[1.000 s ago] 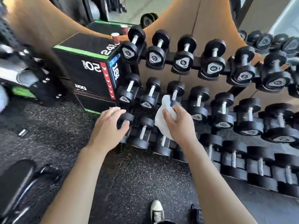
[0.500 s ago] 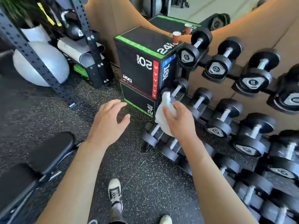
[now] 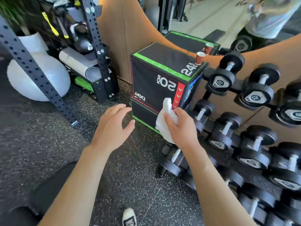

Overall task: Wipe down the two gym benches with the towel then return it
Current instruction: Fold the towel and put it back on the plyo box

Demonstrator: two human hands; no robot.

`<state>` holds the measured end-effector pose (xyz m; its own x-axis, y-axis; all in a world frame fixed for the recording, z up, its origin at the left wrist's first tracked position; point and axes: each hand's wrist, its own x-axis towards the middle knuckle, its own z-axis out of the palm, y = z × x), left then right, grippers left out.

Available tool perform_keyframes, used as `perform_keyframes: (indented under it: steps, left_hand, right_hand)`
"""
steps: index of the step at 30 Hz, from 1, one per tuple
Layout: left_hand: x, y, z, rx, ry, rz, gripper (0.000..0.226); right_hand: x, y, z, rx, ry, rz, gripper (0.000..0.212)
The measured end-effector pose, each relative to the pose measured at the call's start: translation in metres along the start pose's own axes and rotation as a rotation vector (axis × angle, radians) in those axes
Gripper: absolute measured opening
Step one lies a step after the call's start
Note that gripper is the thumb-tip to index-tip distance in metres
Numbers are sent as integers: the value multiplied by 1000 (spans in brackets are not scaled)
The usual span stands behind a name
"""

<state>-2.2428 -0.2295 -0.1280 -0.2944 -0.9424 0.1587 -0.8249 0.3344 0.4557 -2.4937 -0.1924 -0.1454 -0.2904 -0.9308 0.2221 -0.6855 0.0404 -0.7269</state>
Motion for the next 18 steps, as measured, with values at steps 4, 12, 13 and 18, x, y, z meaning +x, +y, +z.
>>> perform_keyframes:
  steps: [4, 12, 13, 18]
  left_hand:
    - [29, -39, -26, -28, 25, 5, 50]
    - [68, -96, -53, -49, 51, -34, 51]
    - [75, -101, -55, -45, 53, -34, 51]
    - [118, -121, -54, -39, 64, -35, 51]
  right_hand:
    - [27, -33, 32, -31, -40, 10, 41]
    - [93, -74, 85, -68, -54, -57, 41]
    - [101, -76, 91, -72, -58, -55, 41]
    - [152, -76, 120, -45, -78, -63, 39]
